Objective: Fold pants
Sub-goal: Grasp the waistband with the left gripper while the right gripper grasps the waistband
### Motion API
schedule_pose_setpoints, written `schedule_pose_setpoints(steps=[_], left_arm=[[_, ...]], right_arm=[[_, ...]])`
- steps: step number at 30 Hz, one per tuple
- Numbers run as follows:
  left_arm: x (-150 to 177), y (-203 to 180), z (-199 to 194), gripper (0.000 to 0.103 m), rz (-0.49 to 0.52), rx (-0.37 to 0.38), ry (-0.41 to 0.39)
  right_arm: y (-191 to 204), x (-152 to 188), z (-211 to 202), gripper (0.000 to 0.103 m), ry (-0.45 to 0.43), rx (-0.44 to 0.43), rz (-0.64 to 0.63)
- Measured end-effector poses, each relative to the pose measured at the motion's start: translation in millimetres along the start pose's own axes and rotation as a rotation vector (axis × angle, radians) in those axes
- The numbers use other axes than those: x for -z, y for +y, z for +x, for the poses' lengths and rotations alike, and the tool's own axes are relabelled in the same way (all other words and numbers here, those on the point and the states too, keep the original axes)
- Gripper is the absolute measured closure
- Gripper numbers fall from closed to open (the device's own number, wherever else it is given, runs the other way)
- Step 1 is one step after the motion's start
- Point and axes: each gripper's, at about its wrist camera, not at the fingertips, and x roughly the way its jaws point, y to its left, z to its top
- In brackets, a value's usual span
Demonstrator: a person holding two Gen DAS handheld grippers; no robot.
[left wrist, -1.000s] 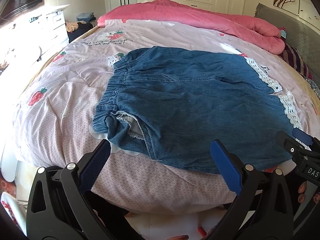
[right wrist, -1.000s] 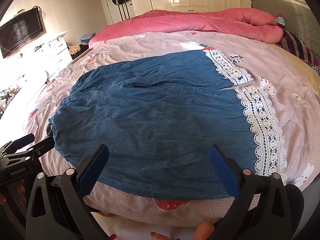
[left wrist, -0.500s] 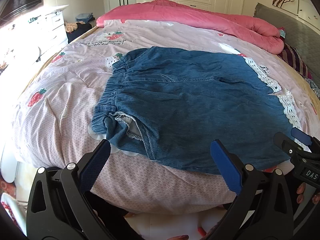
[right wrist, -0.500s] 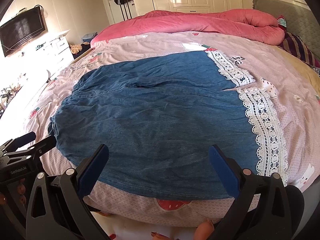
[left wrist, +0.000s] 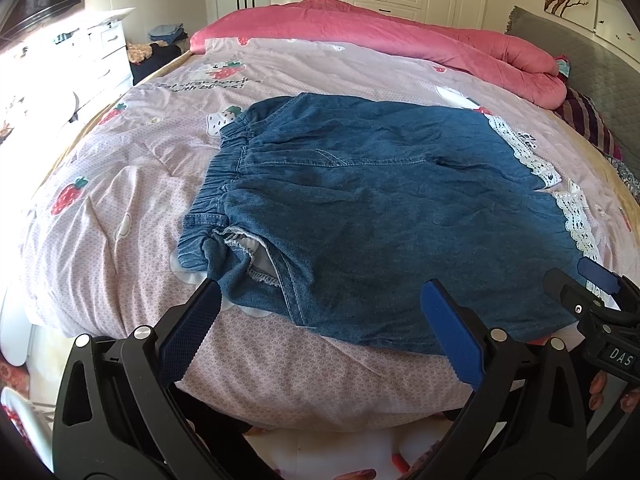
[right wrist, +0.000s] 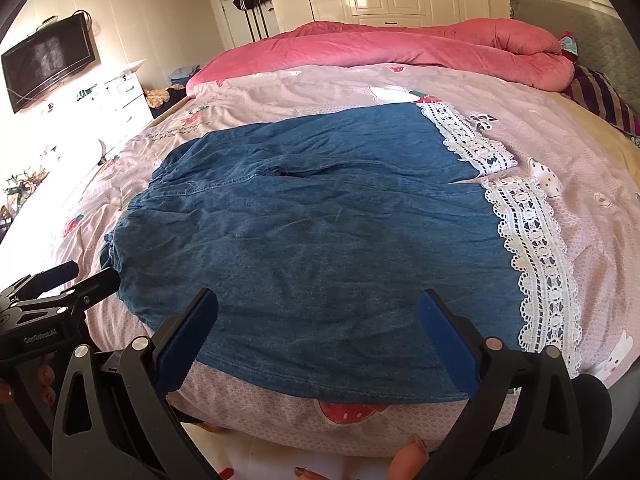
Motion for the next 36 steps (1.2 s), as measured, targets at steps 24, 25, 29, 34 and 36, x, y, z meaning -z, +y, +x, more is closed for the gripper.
schedule_pose_setpoints(steps=[24,25,29,34,36], left_arm=[[-136.0,76.1,102.7,0.009,0.065,-0.021,0.011],[-145.1,81.9,116.4,0.009,0.061,-0.025,0.027],[-166.2,90.6,152.4,0.024,0.082,-0.004,0.066],[-177.1,92.0,179.1,0.051,0.126,0.077,0.102],[-178.9,92.9,189.4,0.062,0.138,0.093,0.118]], right_arm=[[36.0,-149.4,112.2,0.004,0.08,-0.202,-0.296],[38.0,-157.4,119.9,0.004,0.09,-0.205,-0.311],[45.3,-189.1,157.9,0.004,0.14,-0.193,-0.385],[55.0,-217.0,202.2,0.004,0.19,-0.216,-0.484],[60.3,-224.3,219.8,0.004,0.213,-0.229,-0.513]])
